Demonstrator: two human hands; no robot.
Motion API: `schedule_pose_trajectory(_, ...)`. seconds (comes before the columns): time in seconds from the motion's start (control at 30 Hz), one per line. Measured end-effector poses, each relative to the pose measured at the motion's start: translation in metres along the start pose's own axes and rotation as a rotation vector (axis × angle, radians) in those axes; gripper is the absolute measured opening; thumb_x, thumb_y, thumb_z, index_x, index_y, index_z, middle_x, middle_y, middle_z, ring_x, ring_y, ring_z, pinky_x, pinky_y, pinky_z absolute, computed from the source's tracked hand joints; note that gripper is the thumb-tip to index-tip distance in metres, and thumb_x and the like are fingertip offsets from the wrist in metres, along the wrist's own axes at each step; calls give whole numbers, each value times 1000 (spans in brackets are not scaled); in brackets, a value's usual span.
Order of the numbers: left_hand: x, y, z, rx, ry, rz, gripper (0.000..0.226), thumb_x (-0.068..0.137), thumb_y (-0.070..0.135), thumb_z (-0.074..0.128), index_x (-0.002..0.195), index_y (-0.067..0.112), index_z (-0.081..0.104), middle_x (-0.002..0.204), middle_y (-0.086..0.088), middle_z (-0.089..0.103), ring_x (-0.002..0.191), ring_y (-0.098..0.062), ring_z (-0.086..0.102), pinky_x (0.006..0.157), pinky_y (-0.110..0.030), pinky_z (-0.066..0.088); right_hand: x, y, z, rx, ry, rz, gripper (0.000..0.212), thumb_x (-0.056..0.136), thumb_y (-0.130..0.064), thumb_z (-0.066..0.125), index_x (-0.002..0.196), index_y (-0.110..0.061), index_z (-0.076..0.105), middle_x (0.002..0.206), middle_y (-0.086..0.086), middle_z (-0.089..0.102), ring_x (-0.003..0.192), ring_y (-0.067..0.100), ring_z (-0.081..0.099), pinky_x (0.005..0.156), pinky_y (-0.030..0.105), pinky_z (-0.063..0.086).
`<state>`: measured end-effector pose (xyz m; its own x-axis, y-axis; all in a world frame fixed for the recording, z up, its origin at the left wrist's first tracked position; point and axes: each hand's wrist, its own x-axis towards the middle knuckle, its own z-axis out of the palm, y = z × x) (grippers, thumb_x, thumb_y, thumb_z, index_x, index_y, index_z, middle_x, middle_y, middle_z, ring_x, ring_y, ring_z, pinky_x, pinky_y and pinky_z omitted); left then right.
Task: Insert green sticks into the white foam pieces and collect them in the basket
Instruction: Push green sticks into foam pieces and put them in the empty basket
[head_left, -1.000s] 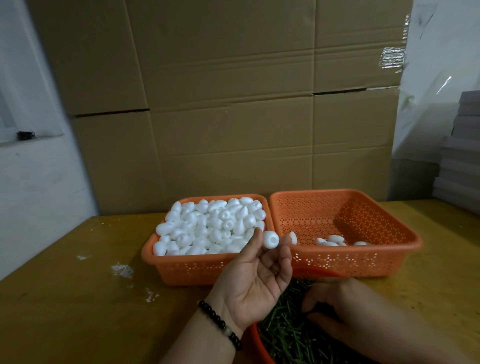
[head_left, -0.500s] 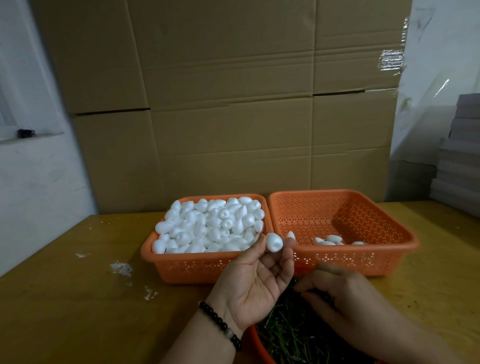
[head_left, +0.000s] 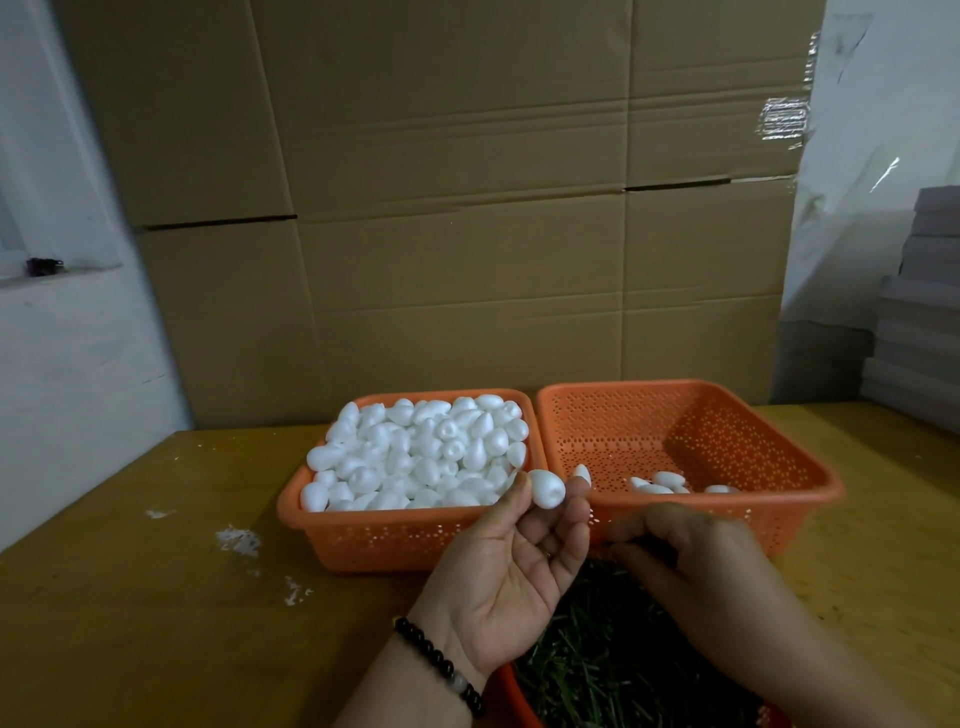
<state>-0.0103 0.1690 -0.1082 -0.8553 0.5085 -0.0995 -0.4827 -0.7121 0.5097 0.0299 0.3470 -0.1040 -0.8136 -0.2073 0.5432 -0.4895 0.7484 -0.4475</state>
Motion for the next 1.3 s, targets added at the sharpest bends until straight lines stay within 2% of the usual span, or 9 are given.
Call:
schedule_pose_trajectory(0.13,-4,1,1,-21,-23,-11,34,81,21,63,100,-5,71,110,-20,70,81,-25,73,62,-33,60,-3,4,8,15,19,-26,20,79,-15,76,85,-32,69,81,-22,66,75,-6,62,69,17,49)
schedule_pose_trajectory(0.27,-5,2,1,-80,-33,-21,45,84,22,59,121,-4,56,109,-20,70,84,-27,72,63,-35,60,-5,8,8,8,94,-41,24,78,-22,76,79,-39,60,74,-24,61,72,-5,59,65,9,44)
schedule_pose_trajectory(0.43,-5,1,0,-81,-54,-38,34,84,19,60,104,-8,65,113,-22,68,88,-30,72,66,-37,60,-9,6,7,68,217,-93,7,84,-42,59,79,-41,54,75,-23,59,69,-5,58,62,10,42)
schedule_pose_trajectory(0.63,-3,-1,-3,-39,-39,-8,36,88,14,57,119,-4,55,117,-24,66,87,-29,71,68,-36,60,-11,10,6,65,249,-112,2,81,-35,62,80,-33,60,77,-19,62,69,-2,60,63,17,46)
schedule_pose_trajectory(0.8,-2,-2,-4,23,-46,49,22,85,7,62,100,-3,73,117,-24,65,85,-26,70,70,-35,59,-12,13,8,47,253,-127,7,79,-26,69,82,-30,63,79,-18,63,68,-2,61,62,20,47)
schedule_pose_trajectory(0.9,-1,-3,-3,53,-48,78,22,83,4,62,102,0,73,114,-23,67,84,-25,69,71,-33,58,-12,15,9,30,274,-143,17,80,-17,75,83,-28,63,81,-19,63,69,-2,61,63,21,48)
schedule_pose_trajectory(1.07,0,-7,0,199,-31,144,34,79,-2,62,112,3,67,112,-16,68,82,-19,67,69,-28,57,-12,13,9,58,279,-163,6,85,-27,68,83,-26,63,81,-19,63,70,-3,60,62,19,48)
schedule_pose_trajectory(1.2,0,-14,2,348,5,262,33,72,-4,63,101,7,75,107,-11,69,84,-16,65,70,-25,55,-12,13,10,46,292,-171,7,81,-21,72,83,-23,65,82,-17,64,70,-3,61,64,20,48)
schedule_pose_trajectory(1.3,1,-18,1,499,57,376,32,80,-11,61,100,10,74,106,-3,72,92,-13,65,74,-23,53,-12,13,10,35,303,-174,14,78,-12,77,82,-19,65,82,-14,65,70,-2,61,64,20,48)
